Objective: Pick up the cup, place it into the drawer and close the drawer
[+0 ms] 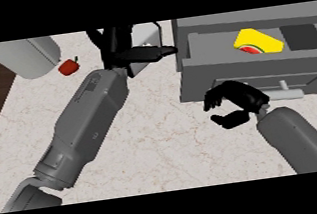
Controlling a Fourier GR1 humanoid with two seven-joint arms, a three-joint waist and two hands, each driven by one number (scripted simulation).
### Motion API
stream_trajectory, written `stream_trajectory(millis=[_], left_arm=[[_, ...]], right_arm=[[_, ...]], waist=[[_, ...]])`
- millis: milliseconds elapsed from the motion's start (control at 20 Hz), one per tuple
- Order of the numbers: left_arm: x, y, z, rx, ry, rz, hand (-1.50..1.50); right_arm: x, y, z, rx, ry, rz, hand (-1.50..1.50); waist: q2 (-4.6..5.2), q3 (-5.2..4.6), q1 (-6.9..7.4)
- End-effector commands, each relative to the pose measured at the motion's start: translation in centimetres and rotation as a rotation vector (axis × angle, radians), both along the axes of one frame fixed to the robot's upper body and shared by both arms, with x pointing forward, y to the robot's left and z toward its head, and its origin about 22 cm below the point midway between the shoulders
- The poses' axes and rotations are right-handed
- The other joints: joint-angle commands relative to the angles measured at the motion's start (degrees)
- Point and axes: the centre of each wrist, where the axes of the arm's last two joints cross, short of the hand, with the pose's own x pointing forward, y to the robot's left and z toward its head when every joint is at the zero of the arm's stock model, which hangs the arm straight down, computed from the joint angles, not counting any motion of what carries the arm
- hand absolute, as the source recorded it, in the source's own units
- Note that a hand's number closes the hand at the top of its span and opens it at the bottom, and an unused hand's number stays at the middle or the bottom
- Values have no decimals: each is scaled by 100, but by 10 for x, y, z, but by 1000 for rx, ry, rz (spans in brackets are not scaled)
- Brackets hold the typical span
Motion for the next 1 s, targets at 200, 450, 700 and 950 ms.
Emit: stream_trajectory(millis=[200,450,700,950], left_arm=[[-9,27,-12,-30,16,-31,-150],[-14,52,-23,-15,9,-48,-150],[-13,67,-17,-10,4,-49,-150],[-16,72,-18,-2,-2,-89,-150]], right_arm=[[55,-24,11,79,-103,-107,150],[86,-50,58,172,-220,-215,150],[93,-77,79,187,-245,-312,150],[100,-84,106,243,-257,-326,150]], waist=[[86,21,323],[158,26,479],[218,29,596],[217,21,754]])
